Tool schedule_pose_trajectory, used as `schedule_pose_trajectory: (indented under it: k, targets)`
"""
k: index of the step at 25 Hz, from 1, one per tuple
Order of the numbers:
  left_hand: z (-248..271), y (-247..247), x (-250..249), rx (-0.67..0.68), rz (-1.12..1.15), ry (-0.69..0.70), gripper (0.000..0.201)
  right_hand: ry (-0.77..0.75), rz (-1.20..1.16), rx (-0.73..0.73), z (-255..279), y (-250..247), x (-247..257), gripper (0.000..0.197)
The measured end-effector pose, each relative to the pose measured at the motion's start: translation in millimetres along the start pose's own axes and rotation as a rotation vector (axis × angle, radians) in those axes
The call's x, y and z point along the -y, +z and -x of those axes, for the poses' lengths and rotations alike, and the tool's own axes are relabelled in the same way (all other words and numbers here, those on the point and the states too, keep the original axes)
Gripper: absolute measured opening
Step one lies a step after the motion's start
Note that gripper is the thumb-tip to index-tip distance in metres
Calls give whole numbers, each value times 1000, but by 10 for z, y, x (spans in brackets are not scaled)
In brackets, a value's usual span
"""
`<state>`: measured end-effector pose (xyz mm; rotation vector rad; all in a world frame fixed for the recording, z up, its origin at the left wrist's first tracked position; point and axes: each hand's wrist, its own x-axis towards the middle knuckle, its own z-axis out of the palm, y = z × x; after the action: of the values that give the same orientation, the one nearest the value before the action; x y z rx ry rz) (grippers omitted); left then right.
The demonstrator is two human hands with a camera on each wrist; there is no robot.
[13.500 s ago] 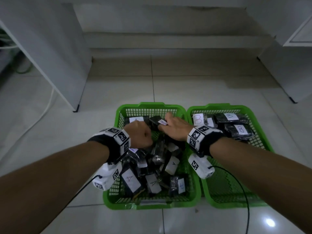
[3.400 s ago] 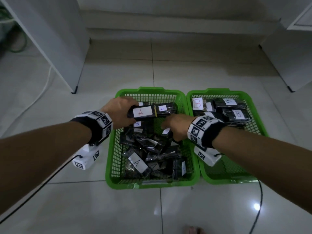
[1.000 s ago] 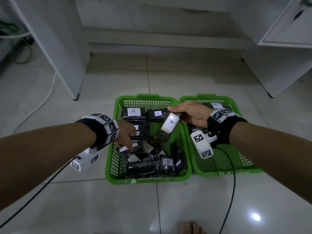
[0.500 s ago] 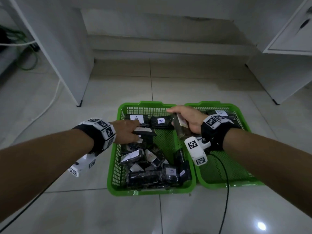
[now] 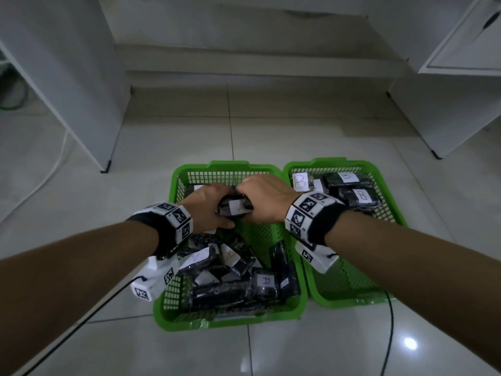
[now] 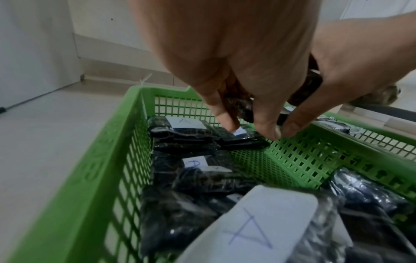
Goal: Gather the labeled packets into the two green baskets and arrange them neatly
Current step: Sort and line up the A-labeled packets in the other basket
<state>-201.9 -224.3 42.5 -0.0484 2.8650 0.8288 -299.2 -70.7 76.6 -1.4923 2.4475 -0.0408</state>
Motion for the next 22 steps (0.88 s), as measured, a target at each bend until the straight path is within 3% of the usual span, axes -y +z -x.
schedule_pose_trajectory:
  k: [3,6,7,10,22]
  targets:
    - [18,9,97,-51,-236,-14,70,94,171,84,-14,-51,12,27]
    - [24,-46,241,31,-455,-189,67,154,250,159,-72,0,69,13]
    - [31,-54,290,81,-474,-230,69,152,254,176,-106,31,94,8]
    - [49,-24,372,171,-502,-233,67,159,238,221,-179,120,131,18]
    - [78,-72,338,177,-495,-189,64,148,240,246,-230,365,132,26]
